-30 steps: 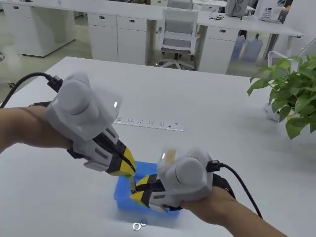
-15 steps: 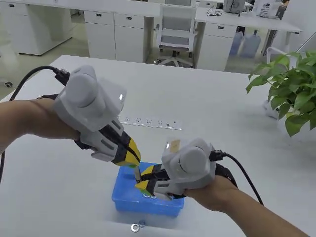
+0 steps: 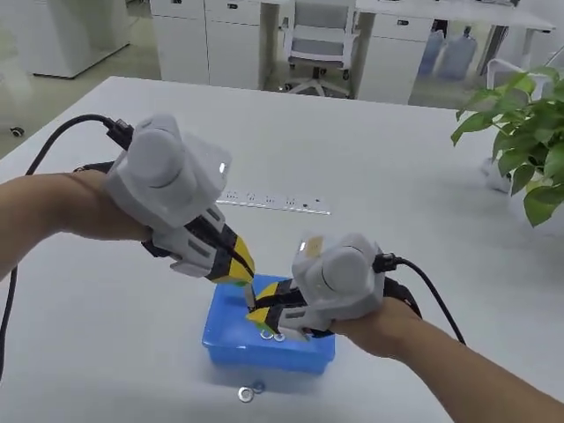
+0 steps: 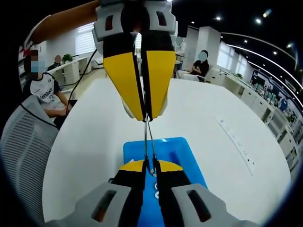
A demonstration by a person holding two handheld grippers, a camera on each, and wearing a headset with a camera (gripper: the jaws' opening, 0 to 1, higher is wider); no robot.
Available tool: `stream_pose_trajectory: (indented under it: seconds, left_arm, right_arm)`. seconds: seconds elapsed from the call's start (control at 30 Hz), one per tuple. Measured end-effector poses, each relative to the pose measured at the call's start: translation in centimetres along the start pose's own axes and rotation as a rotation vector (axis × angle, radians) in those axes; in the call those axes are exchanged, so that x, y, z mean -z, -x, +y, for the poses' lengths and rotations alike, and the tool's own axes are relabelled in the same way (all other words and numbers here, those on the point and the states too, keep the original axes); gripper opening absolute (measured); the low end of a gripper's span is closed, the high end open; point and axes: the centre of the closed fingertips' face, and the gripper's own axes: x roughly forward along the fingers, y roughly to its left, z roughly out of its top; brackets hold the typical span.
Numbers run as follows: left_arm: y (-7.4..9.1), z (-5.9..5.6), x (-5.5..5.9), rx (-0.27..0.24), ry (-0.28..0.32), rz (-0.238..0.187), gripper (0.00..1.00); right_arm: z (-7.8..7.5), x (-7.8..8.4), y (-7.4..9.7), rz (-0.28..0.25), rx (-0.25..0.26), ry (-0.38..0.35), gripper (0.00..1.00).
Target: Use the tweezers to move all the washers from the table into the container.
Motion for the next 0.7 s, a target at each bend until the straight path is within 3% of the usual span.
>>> stream_pose_trajectory:
  seconds: [0.3, 0.7]
  left_arm:
    - [-1.3, 0.8, 1.5, 0.010, 0.026, 0.005, 0.05]
    - [-2.5, 1.2, 2.4, 0.026, 0.043, 0.008, 0.05]
  right_arm:
    - [-0.7, 1.5, -1.2, 0.019, -0.022, -0.013, 0.10]
    - [-1.0, 2.7, -2.3, 0.034, -0.045, -0.031, 0.10]
